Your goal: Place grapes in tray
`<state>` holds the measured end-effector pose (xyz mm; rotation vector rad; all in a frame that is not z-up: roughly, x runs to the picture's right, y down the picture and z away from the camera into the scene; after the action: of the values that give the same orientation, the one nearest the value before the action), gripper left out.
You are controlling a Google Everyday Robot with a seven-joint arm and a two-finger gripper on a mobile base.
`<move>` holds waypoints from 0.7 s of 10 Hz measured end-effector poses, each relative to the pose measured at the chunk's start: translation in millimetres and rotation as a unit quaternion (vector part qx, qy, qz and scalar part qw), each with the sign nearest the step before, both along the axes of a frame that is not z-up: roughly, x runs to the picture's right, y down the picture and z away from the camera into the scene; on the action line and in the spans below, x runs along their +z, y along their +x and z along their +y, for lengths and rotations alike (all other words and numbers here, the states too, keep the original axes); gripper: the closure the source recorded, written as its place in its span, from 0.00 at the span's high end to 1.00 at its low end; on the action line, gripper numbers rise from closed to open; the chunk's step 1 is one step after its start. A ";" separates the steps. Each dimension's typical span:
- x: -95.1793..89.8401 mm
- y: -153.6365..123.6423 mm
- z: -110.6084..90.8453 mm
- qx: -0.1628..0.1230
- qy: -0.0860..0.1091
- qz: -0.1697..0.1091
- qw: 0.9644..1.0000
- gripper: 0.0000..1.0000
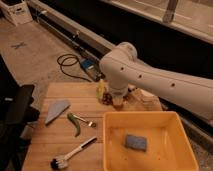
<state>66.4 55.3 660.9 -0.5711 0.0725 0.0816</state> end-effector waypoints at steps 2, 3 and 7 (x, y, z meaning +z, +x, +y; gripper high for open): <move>-0.5 -0.5 0.6 0.000 -0.001 0.001 1.000 0.00; -0.4 0.6 0.7 0.001 -0.002 0.002 1.000 0.00; -1.7 5.5 -0.9 -0.012 0.008 0.013 1.000 0.00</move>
<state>71.9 54.4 659.1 -0.5522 0.1034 0.0661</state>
